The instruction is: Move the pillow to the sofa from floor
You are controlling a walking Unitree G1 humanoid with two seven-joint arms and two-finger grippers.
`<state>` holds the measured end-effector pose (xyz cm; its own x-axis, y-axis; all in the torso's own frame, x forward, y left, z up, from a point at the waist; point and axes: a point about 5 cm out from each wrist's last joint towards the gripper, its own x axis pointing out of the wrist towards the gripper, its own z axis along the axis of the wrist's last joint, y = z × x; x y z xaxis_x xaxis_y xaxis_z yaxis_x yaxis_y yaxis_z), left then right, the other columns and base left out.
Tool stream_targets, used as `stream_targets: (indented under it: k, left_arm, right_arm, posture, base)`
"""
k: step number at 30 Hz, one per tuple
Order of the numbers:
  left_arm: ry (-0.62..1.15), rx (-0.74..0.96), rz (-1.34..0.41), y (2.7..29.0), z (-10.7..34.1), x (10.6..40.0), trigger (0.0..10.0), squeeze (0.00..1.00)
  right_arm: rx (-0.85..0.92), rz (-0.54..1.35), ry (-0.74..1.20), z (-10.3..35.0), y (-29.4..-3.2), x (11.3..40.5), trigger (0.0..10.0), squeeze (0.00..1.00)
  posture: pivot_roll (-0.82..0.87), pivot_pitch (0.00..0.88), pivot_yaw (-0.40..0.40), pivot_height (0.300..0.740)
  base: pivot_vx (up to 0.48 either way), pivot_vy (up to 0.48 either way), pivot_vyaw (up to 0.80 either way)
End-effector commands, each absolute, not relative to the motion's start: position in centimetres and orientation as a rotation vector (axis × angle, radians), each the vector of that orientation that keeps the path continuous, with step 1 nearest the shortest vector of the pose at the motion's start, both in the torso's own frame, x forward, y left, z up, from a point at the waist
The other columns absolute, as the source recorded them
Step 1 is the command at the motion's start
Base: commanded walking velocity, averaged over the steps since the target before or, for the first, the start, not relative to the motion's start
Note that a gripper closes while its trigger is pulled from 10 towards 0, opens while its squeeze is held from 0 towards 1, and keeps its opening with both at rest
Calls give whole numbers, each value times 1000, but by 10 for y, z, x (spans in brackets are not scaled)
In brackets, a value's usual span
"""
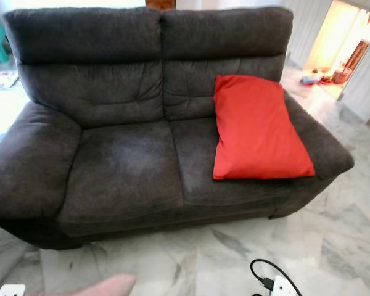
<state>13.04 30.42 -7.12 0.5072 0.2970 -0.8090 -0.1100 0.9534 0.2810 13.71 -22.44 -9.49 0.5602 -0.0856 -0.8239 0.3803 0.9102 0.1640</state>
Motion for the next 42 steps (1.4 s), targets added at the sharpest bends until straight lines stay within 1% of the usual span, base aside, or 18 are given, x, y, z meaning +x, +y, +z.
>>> stream_targets:
  k: [1, 7, 11, 12, 14, 16, 17, 18, 20, 22, 26, 28, 29, 31, 35, 36, 37, 42]
  left_arm:
    - [1009, 214, 243, 306, -70, 130, 10000, 0]
    - [993, 225, 256, 308, -69, 130, 10000, 0]
    - [932, 232, 341, 311, -66, 130, 10000, 0]
    - [871, 243, 415, 313, -63, 131, 10000, 0]
    - [818, 252, 462, 314, -60, 132, 10000, 0]
    - [804, 263, 470, 315, -59, 132, 10000, 0]
    - [660, 306, 462, 318, -31, 188, 10000, 0]
    - [545, 337, 455, 319, -3, 229, 10000, 0]
    - [408, 366, 440, 319, 37, 273, 10000, 0]
    - [340, 329, 376, 317, 56, 292, 10000, 0]
    - [278, 297, 278, 307, 71, 308, 10000, 0]
    - [202, 268, 184, 291, 87, 325, 10000, 0]
    - [186, 261, 162, 286, 91, 330, 10000, 0]
    - [135, 217, 72, 269, 106, 345, 10000, 0]
    - [79, 146, -84, 239, 126, 362, 10000, 0]
    - [52, 116, -182, 221, 135, 367, 10000, 0]
    - [37, 106, -228, 212, 139, 369, 10000, 0]
    - [-52, 26, -278, 190, 161, 377, 10000, 0]
  right_arm:
    - [351, -292, 932, -94, -228, 138, 10000, 0]
    - [349, -283, 922, -93, -228, 138, 10000, 0]
    - [339, -295, 890, -92, -230, 139, 10000, 0]
    - [325, -303, 869, -91, -232, 140, 10000, 0]
    - [316, -309, 848, -89, -233, 141, 10000, 0]
    - [316, -311, 841, -89, -233, 141, 10000, 0]
    - [312, -315, 826, -88, -234, 142, 10000, 0]
    - [312, -319, 812, -87, -234, 143, 10000, 0]
    - [310, -329, 793, -86, -235, 144, 10000, 0]
    - [314, -342, 754, -84, -236, 146, 10000, 0]
    - [318, -347, 717, -82, -236, 148, 10000, 0]
    - [283, -320, 553, -45, -256, 212, 10000, 0]
    - [273, -315, 499, -29, -263, 232, 10000, 0]
    - [263, -293, 412, -9, -269, 254, 10000, 0]
    - [233, -280, 367, 2, -270, 264, 10000, 0]
    - [226, -284, 353, 5, -271, 268, 10000, 0]
    - [220, -286, 348, 7, -271, 269, 10000, 0]
    - [220, -264, 308, 16, -271, 278, 10000, 0]
  posture:
    - [-7, 0, 5, 740]
    - [-3, 0, -1, 740]
    - [-3, 0, -9, 740]
    - [1, 0, -14, 740]
    - [5, 0, -15, 740]
    - [5, 0, -15, 740]
    - [6, 0, -16, 740]
    - [8, 0, -16, 740]
    - [11, 0, -14, 740]
    - [11, 0, -13, 740]
    - [7, 0, -11, 740]
    - [6, 0, -10, 740]
    - [6, 0, -10, 740]
    - [5, 0, -6, 740]
    - [4, 0, -4, 740]
    - [2, 0, -2, 740]
    - [2, 0, -2, 740]
    - [2, 0, 2, 740]
  base:
    - [0, 0, 0]
    - [0, 0, 0]
    - [0, 0, 0]
    - [0, 0, 0]
    - [0, 0, 0]
    - [0, 0, 0]
    - [0, 0, 0]
    - [0, 0, 0]
    - [0, 0, 0]
    - [0, 0, 0]
    - [0, 0, 0]
    - [0, 0, 0]
    - [0, 0, 0]
    - [0, 0, 0]
    - [0, 0, 0]
    - [0, 0, 0]
    - [0, 0, 0]
    - [0, 0, 0]
